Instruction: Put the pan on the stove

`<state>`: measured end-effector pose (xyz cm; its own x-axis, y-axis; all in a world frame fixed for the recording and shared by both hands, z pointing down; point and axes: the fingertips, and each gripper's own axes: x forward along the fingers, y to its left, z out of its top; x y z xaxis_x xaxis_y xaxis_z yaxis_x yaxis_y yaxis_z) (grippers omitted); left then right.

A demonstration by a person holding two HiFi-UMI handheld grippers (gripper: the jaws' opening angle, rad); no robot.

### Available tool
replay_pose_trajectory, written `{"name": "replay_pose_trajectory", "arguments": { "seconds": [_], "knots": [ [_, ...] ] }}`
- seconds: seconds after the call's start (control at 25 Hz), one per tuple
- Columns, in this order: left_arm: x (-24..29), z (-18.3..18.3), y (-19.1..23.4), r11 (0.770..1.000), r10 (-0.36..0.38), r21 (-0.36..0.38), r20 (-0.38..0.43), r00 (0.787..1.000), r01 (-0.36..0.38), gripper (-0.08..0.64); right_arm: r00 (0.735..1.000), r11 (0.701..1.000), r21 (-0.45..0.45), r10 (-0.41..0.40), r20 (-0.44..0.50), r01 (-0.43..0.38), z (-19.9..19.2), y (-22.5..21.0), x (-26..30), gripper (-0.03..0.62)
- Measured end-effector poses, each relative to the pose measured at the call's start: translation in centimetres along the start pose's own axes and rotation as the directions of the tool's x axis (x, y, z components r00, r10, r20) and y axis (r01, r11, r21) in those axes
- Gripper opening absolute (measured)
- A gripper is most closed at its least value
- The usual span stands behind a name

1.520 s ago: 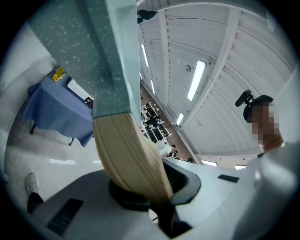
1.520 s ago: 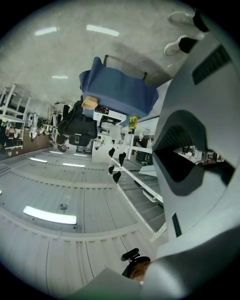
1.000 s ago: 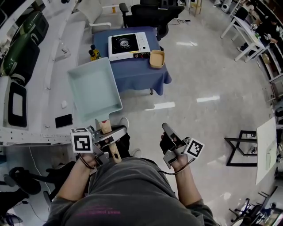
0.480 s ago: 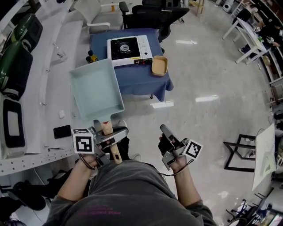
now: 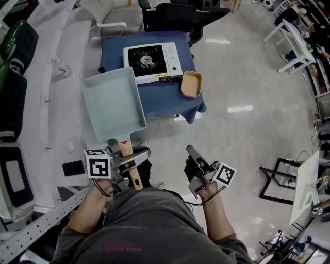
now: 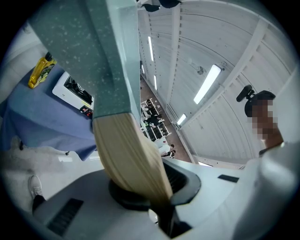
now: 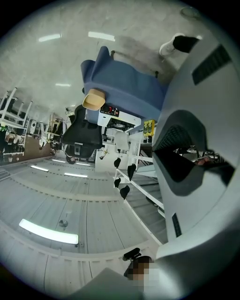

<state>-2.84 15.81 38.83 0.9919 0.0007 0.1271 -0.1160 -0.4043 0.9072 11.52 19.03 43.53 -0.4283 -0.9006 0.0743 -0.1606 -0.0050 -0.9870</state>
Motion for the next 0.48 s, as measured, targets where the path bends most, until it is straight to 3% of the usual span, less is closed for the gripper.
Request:
{"name": "replay_pose_trajectory", "arguments": {
  "seconds": [0.48],
  "knots": [
    [-0.3,11.2,5.7,1.0,0.001,-0.008,-0.004,1.0,-0.001,0.049,0.999,0.999,0.008,-0.037,-0.011,0.038,3.8,0.0,10.8,0.003]
  ]
}}
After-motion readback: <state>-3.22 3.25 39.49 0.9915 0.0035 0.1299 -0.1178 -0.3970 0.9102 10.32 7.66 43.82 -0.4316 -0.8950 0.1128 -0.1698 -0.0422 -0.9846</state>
